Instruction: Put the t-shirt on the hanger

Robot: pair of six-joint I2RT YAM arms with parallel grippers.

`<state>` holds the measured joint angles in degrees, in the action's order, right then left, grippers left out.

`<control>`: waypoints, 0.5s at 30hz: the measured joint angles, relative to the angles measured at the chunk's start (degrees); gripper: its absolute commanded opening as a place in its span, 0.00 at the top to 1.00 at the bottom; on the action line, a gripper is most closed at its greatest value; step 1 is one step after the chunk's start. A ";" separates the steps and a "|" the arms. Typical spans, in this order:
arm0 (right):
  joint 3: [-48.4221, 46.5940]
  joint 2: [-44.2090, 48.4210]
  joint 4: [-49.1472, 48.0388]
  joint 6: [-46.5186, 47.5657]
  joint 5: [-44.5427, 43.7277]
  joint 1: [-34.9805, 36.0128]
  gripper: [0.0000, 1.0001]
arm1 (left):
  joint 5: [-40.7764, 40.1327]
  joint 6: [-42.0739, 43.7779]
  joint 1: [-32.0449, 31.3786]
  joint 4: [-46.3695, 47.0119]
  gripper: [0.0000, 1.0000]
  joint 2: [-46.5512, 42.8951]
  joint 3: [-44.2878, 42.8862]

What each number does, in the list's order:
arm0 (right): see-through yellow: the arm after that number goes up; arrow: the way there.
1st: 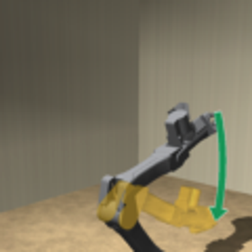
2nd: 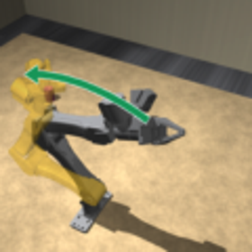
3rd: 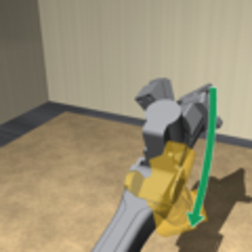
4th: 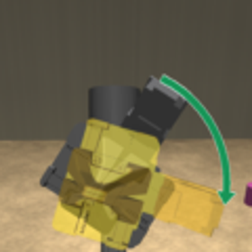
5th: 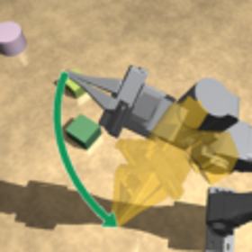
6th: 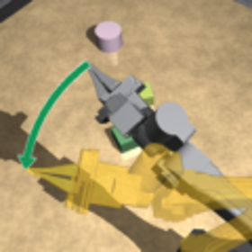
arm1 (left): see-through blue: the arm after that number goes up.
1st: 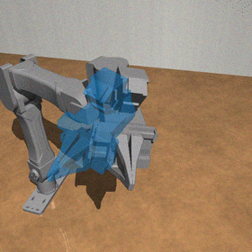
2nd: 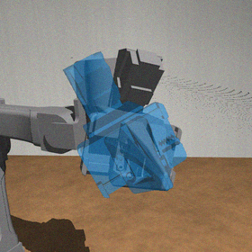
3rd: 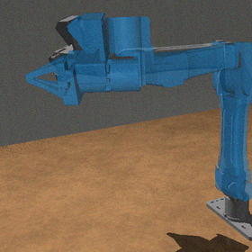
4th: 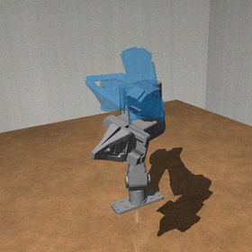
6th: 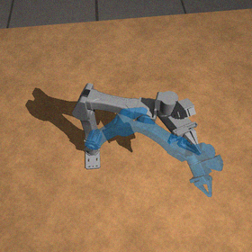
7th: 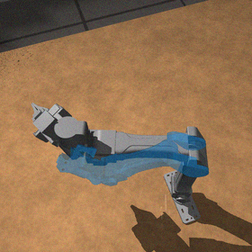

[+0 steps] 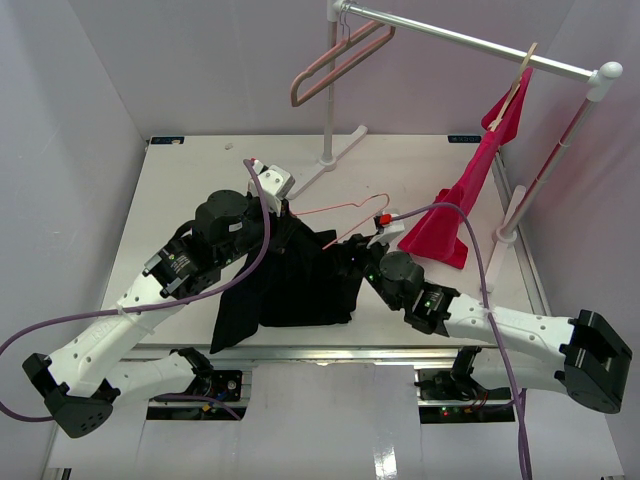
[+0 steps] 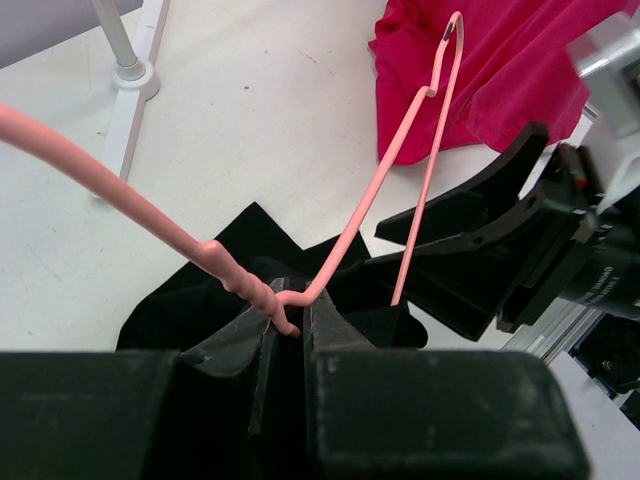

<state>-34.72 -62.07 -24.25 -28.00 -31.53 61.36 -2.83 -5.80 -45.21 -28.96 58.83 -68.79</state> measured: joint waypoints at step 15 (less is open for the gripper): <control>2.75 -1.85 -2.02 -0.49 4.28 1.10 0.51 | -2.17 0.01 0.00 1.08 1.00 -0.16 0.97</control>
<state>-31.97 -63.92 -26.27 -28.49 -27.25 62.46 -5.00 -5.80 -45.21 -27.87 58.67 -67.82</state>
